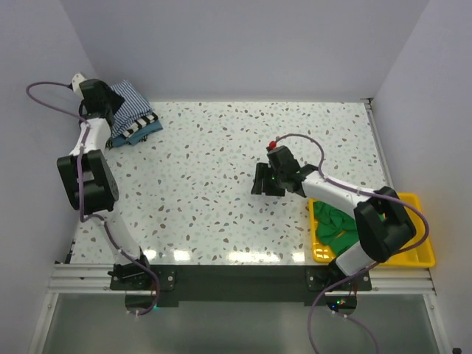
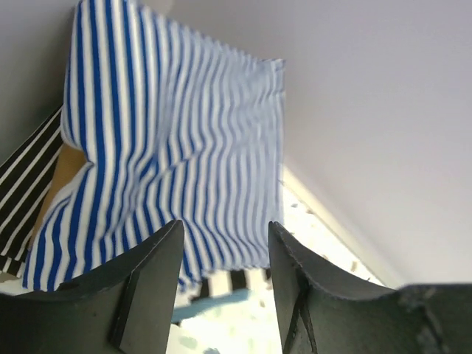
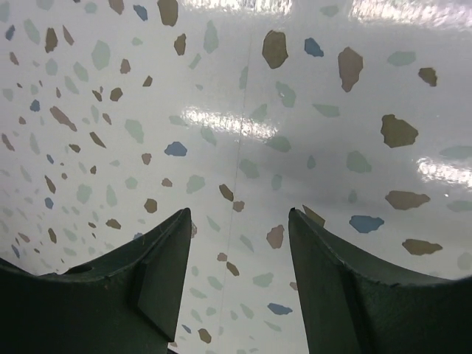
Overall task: Fold and stack the tank tops
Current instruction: Grab the tank top from the pile
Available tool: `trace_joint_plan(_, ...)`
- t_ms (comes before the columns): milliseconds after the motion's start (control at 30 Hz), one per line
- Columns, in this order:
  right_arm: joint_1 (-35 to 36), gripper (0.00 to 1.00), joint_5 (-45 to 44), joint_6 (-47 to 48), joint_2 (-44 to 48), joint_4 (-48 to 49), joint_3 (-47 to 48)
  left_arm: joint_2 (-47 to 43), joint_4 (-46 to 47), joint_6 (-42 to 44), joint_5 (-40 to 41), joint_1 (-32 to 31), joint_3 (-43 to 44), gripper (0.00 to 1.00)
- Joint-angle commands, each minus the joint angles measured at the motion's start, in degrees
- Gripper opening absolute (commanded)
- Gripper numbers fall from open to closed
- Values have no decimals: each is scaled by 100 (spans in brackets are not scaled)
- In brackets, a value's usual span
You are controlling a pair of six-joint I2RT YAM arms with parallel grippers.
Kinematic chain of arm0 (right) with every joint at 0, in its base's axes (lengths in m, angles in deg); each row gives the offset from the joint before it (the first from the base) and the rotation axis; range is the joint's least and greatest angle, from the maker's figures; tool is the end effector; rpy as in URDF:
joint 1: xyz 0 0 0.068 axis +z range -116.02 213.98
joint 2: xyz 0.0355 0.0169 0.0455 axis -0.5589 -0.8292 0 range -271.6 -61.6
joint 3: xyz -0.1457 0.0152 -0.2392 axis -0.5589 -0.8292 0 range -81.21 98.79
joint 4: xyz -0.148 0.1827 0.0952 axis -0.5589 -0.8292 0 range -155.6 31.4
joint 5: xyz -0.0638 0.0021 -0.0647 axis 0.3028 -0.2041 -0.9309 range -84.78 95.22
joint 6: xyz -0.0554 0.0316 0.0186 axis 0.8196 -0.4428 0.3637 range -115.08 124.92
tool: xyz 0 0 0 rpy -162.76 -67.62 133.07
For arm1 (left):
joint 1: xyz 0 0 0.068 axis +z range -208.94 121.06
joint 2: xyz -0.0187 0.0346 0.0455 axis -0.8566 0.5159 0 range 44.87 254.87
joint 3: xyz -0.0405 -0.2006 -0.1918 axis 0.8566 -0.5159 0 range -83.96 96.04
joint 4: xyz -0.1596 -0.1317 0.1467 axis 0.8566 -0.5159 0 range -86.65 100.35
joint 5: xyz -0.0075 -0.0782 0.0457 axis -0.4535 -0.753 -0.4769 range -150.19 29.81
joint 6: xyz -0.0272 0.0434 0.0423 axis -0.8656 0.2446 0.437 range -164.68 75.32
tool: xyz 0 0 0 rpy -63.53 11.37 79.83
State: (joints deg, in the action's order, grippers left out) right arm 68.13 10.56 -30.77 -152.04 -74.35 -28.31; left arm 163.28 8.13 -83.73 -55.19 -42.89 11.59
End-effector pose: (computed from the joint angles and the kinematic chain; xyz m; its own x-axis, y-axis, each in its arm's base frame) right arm 0.2636 0.1846 0.1875 -0.8917 0.0969 -0.4421 -0.1044 0.9064 0.4094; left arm 0.4843 0.1441 0.2624 -0.0950 -0.6804 -0.7266 -0.5295 0.6527 -0.5419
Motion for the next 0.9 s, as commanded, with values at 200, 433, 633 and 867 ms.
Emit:
trace_joint_plan(200,-84,60,-1957,-210,1431,-1904,721,-3293,-113,-481,-464,-1401,-1938,55)
trace_joint_plan(433,-830,65,-2599,-887,3038,-3546,124,-4431,-280,-393,-868,-4026,-3568,55)
trace_joint_plan(633,-980,77,-3487,-1792,3761,-5058,-279,-5011,-314,-147,-1009,-5838,-4456,56)
trace_joint_plan(867,-1033,86,-3716,-3120,3964,-5413,-421,-5381,-103,-121,-1281,-6536,-5099,56)
